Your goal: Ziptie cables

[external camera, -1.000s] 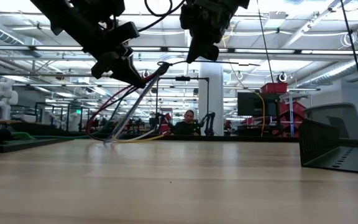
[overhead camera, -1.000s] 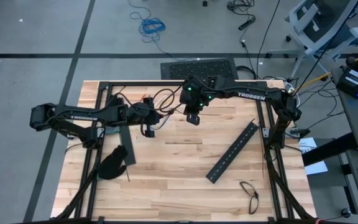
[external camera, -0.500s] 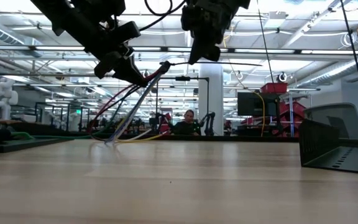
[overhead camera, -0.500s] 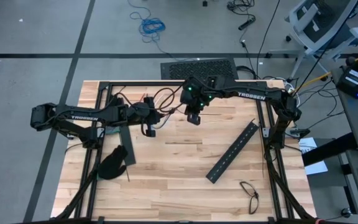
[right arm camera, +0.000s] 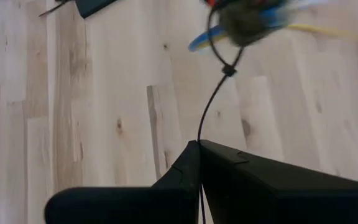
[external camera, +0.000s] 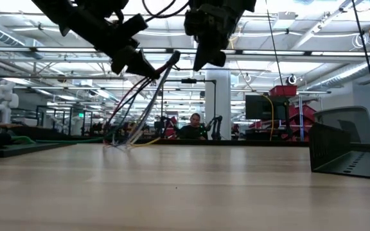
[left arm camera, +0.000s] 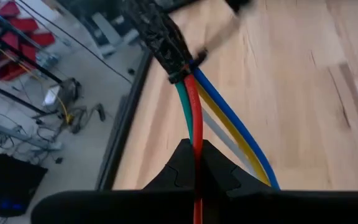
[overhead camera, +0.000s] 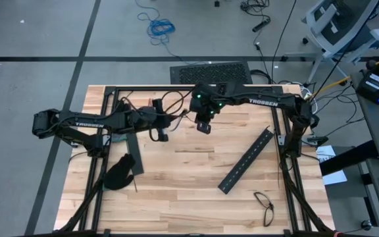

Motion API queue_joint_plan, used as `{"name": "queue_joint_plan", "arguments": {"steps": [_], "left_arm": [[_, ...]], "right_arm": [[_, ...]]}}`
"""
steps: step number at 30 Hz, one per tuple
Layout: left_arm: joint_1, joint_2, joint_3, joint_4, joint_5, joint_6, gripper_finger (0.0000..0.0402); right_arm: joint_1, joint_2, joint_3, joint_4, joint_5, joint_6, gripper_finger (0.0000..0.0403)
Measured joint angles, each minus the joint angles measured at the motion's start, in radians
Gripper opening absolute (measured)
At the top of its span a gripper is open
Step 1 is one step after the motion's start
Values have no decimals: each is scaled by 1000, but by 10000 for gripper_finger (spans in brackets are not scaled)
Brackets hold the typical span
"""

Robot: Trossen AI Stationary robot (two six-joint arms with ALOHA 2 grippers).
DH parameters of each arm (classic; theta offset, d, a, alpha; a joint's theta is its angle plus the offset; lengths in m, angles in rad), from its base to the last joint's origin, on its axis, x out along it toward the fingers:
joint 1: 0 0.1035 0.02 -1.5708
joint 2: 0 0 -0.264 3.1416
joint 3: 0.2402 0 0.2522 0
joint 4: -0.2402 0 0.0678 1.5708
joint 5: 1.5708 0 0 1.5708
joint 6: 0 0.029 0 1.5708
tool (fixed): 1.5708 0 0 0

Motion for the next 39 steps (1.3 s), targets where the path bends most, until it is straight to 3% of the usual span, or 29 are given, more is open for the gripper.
{"name": "queue_joint_plan", "arguments": {"steps": [29,39], "left_arm": [[-9,-81,61,43,-6,-86,13],[-10,-81,62,48,10,-87,16]], "right_arm": [[45,58,1,251,7,75,1],[45,58,0,268,6,78,50]]}}
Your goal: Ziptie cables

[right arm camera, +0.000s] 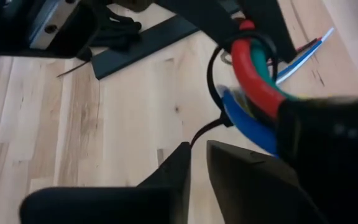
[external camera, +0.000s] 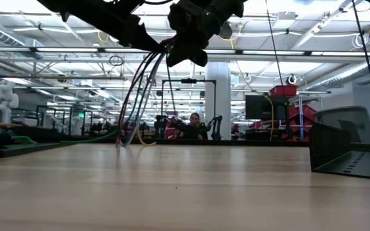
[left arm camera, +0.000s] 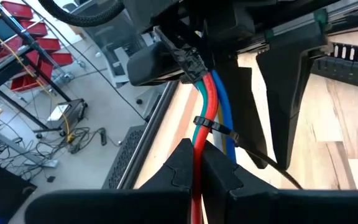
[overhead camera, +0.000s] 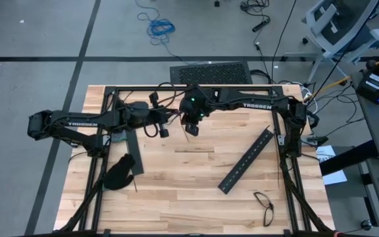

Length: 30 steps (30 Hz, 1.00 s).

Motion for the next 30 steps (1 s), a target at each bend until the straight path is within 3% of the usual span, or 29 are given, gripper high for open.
{"name": "queue_joint_plan", "arguments": {"steps": [8,17,25,30], "left_arm": [[13,6,0,3,0,-3,17],[52,7,4,-32,2,1,5],[72,7,4,-54,2,-2,4],[90,7,4,-156,1,-45,4]], "right_arm": [[0,0,0,18,5,12,92],[-34,-20,-3,-50,81,-41,138],[-52,-21,-3,-76,82,-60,151],[-78,-21,-3,-90,109,-85,149]]}}
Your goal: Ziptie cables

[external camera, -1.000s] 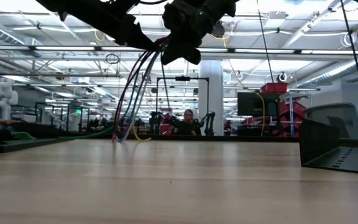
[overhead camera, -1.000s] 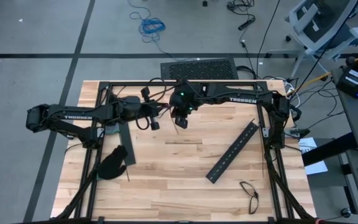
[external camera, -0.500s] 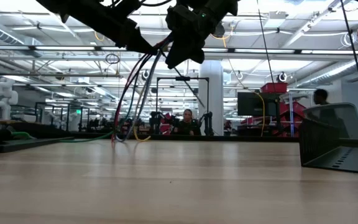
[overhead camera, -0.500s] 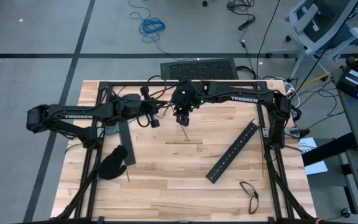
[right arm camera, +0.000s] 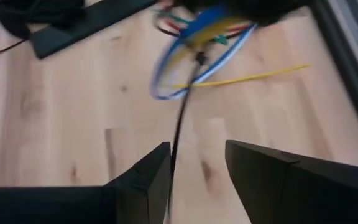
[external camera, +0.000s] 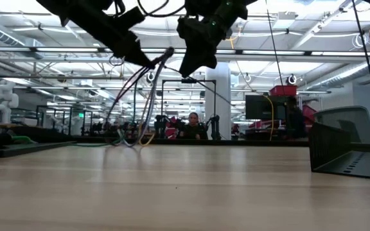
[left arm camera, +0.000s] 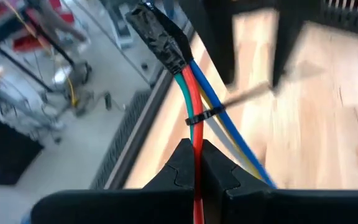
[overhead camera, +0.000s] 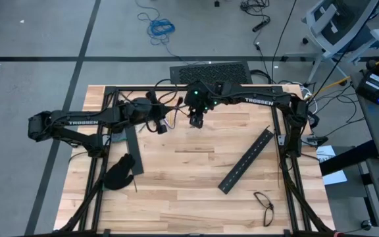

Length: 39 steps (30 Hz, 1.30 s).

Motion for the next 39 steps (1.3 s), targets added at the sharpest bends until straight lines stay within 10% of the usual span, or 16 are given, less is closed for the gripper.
{"name": "queue_joint_plan", "arguments": {"steps": [16,27,39], "left_arm": [[57,0,-2,17,-10,-7,4],[60,0,-3,11,27,-7,4],[64,1,-4,43,64,4,4]], "right_arm": [[-26,-24,2,135,-107,96,148],[-98,-80,3,252,69,123,148],[-142,-65,3,291,-232,242,151]]}}
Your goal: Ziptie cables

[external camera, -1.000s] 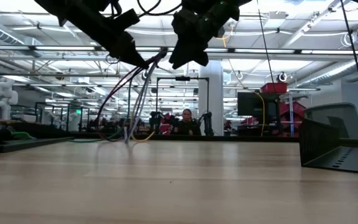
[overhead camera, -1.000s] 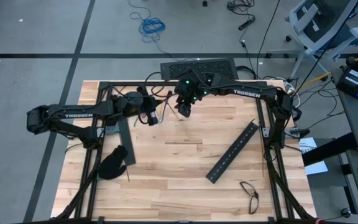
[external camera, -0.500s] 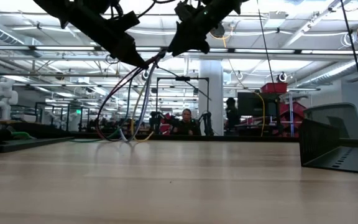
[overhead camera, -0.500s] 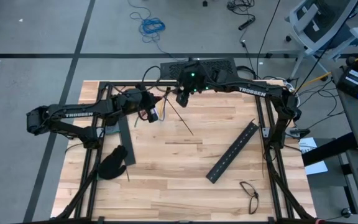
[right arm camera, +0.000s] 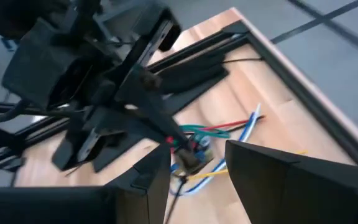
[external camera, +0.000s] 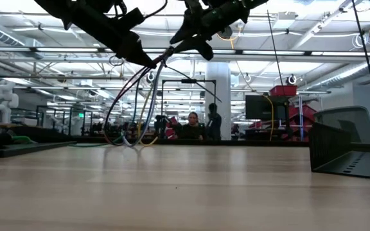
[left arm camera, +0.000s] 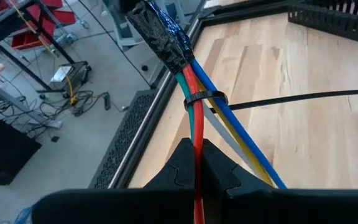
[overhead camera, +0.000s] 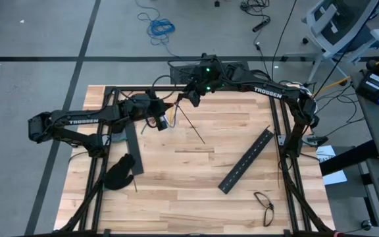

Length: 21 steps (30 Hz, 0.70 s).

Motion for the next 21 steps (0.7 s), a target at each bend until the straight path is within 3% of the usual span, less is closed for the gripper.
{"name": "queue_joint_plan", "arguments": {"steps": [16,21], "left_arm": [[7,9,0,46,20,0,4],[7,19,0,50,23,0,4]], "right_arm": [[9,20,0,0,-38,13,147],[20,29,-1,5,-44,-7,93]]}}
